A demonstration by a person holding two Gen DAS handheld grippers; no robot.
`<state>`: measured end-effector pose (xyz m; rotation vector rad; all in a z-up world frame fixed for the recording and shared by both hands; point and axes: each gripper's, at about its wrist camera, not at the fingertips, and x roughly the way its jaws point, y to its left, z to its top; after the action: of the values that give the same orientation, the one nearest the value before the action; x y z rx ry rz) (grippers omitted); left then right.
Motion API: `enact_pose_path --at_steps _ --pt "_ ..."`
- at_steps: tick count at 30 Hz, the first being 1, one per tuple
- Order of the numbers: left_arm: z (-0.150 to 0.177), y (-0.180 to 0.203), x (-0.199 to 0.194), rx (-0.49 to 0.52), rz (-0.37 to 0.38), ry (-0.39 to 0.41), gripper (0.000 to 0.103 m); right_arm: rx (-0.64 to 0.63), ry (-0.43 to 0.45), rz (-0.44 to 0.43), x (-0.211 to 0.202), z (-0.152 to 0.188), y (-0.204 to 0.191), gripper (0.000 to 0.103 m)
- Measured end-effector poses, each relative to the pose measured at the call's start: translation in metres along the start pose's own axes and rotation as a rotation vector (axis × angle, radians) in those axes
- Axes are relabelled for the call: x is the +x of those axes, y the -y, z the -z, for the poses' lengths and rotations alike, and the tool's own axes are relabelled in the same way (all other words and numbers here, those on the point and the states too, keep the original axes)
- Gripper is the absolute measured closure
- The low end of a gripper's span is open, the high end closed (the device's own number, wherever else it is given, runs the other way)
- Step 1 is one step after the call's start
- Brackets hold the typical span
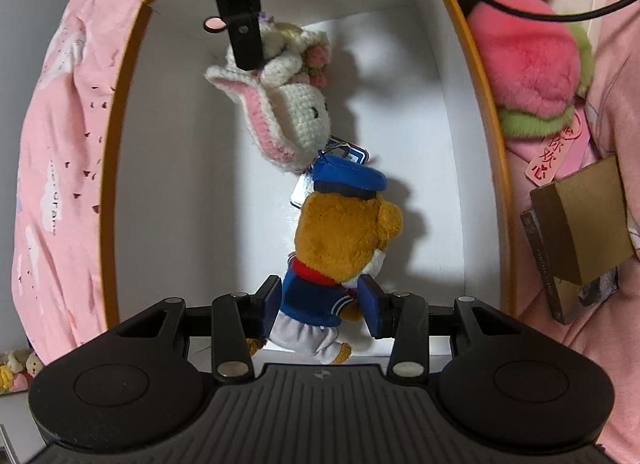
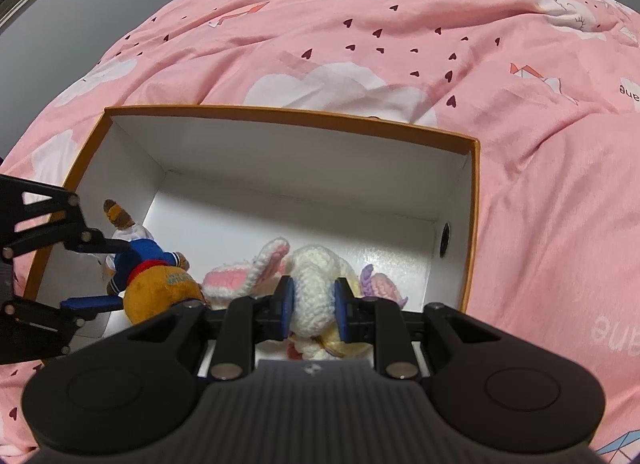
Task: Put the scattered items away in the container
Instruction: 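Carry the bear with left tool while right tool carries the bunny into the box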
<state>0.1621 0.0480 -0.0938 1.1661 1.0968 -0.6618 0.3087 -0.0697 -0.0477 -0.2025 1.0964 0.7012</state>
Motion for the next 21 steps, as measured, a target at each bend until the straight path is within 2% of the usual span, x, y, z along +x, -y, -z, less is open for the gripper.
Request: enact_pose_path --at_steps 5,10,15,21 --pt "-0.002 -0.002 0.010 -0.001 0.018 -0.011 0.053 -0.057 -0.009 0.015 0.000 0.000 -0.006 0.077" --pt "-0.002 -0.001 0.014 -0.002 0.009 -0.006 0.052 -0.182 0.005 0.023 -0.008 0.001 -0.015 0.074" --pt "0.000 -0.004 0.016 -0.046 0.003 0.016 0.051 -0.386 0.062 0.006 -0.030 0.004 -0.027 0.073" --pt "0.002 -0.006 0.016 -0.061 -0.002 0.032 0.051 -0.730 0.006 -0.031 -0.033 0.030 -0.062 0.073"
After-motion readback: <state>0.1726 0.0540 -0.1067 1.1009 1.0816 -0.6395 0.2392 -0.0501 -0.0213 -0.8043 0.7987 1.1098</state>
